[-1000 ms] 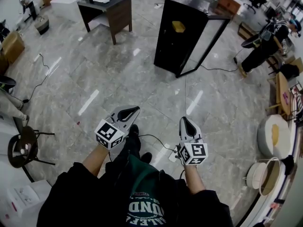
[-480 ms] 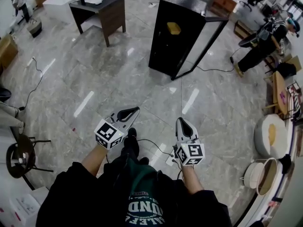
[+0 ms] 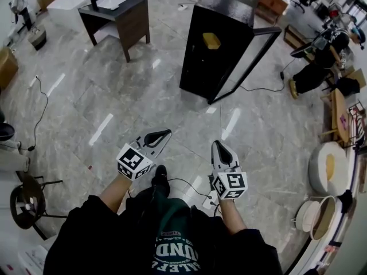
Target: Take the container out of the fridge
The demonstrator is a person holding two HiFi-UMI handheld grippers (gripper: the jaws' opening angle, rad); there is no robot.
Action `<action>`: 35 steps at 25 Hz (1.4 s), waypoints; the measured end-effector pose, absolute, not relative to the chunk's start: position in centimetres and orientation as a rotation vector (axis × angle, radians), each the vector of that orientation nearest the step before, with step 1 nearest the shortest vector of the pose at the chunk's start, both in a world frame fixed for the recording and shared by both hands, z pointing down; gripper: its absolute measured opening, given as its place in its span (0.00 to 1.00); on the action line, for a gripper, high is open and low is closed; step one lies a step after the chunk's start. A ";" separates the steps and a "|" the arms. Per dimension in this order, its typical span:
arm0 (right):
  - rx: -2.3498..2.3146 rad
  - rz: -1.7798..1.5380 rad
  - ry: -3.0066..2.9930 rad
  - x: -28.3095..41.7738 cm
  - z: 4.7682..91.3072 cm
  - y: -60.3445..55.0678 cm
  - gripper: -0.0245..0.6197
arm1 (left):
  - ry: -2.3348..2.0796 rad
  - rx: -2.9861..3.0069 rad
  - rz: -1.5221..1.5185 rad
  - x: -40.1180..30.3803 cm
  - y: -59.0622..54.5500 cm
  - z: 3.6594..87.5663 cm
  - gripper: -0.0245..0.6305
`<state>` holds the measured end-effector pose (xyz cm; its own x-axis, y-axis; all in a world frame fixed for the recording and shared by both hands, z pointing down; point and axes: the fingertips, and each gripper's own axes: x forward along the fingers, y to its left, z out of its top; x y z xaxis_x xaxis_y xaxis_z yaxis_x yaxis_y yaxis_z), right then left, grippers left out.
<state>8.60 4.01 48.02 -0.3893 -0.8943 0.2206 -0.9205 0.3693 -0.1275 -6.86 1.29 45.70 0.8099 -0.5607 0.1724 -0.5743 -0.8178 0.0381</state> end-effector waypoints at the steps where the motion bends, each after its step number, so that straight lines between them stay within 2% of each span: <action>1: 1.669 0.351 -2.501 8.3 48.0 3.3 0.09 | -0.906 2.906 0.236 -7.0 0.5 45.7 0.06; 23: 1.741 0.422 -2.420 3.3 49.6 -5.9 0.09 | -0.799 2.913 0.264 -10.9 -9.7 47.0 0.06; 35: 1.769 0.451 -2.414 4.1 50.4 -9.4 0.09 | -0.780 2.920 0.281 -10.0 -13.2 47.9 0.06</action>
